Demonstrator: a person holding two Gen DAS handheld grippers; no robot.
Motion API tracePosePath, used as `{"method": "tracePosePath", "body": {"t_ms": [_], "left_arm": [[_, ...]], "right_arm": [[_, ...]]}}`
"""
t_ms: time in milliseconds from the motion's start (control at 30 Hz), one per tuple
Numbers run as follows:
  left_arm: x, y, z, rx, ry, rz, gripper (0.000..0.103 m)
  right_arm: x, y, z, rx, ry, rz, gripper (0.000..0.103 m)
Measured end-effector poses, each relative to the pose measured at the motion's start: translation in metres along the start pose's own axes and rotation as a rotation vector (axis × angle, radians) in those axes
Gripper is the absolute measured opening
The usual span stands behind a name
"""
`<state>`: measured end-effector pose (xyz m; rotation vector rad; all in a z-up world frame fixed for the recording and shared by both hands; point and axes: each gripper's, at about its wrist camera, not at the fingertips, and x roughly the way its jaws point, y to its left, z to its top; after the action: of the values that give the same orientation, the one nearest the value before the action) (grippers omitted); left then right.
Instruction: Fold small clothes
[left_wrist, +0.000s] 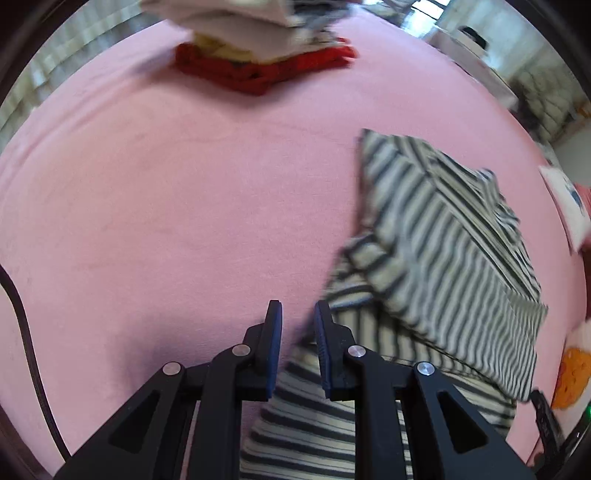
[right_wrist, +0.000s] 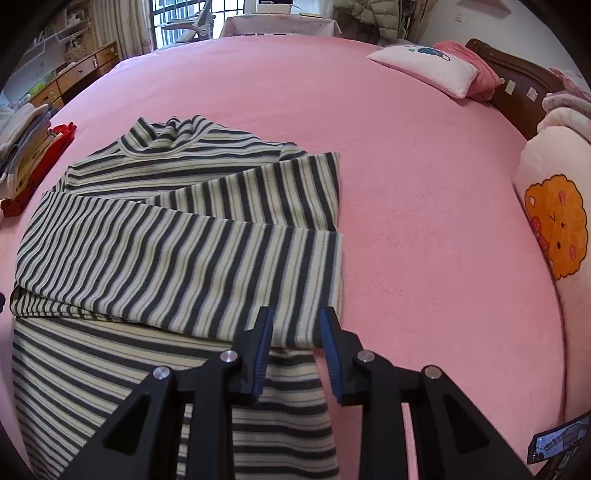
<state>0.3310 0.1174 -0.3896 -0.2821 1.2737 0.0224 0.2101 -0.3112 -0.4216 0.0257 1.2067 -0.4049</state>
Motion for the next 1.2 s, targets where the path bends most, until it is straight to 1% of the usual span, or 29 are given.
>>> {"method": "tracePosePath", "body": {"t_ms": [133,200,233,300,400,467,600,667,733,800,867,933,1000,1133,1200], "left_arm": [[0.008,-0.036,-0.005,0.117,0.039,-0.075,0.016],[0.018,-0.048,-0.008,0.155,0.065,-0.092,0.016],[0.023,-0.052,-0.008,0.167,0.072,-0.097,0.016],[0.039,-0.06,-0.005,0.178,0.066,-0.071,0.016],[0.046,-0.051,0.006,0.125,0.01,-0.062,0.016],[0.047,-0.037,0.012,0.055,-0.012,-0.083,0.015],[0.041,-0.017,0.007,-0.016,-0.031,-0.087,0.015],[0.038,-0.008,0.003,-0.041,-0.028,-0.061,0.015],[0.037,0.011,-0.005,-0.067,0.003,-0.02,0.015],[0.036,0.022,-0.007,-0.079,0.03,-0.015,0.017],[0.034,0.024,-0.011,-0.038,0.046,0.041,0.017],[0.03,0.025,-0.013,-0.011,0.049,0.055,0.017],[0.021,0.02,-0.015,0.023,0.025,0.067,0.017],[-0.001,-0.007,-0.012,0.095,-0.046,0.054,0.017],[-0.004,-0.019,-0.013,0.131,-0.06,0.05,0.018]], "right_arm": [[-0.001,0.004,0.0,-0.003,-0.002,0.004,0.027],[-0.001,0.004,0.0,0.002,-0.001,0.007,0.027],[-0.001,0.004,0.0,0.005,0.001,0.007,0.027],[-0.001,0.003,-0.001,0.008,0.0,0.007,0.027],[-0.001,0.001,-0.001,0.008,-0.003,0.001,0.027],[0.0,-0.001,-0.003,0.007,-0.003,-0.005,0.027],[0.004,-0.007,-0.007,0.016,0.012,-0.008,0.027],[0.005,-0.01,-0.009,0.024,0.021,-0.005,0.027],[0.004,-0.011,-0.011,0.019,0.026,-0.008,0.027],[0.004,-0.011,-0.012,0.009,0.024,-0.01,0.027],[0.002,-0.01,-0.013,-0.003,0.019,-0.008,0.027],[0.0,-0.01,-0.014,-0.008,0.013,0.0,0.027],[-0.003,-0.01,-0.012,-0.01,0.004,-0.002,0.027],[-0.006,-0.016,-0.005,0.009,-0.014,0.001,0.027],[-0.005,-0.018,-0.003,0.015,-0.011,0.004,0.027]]}}
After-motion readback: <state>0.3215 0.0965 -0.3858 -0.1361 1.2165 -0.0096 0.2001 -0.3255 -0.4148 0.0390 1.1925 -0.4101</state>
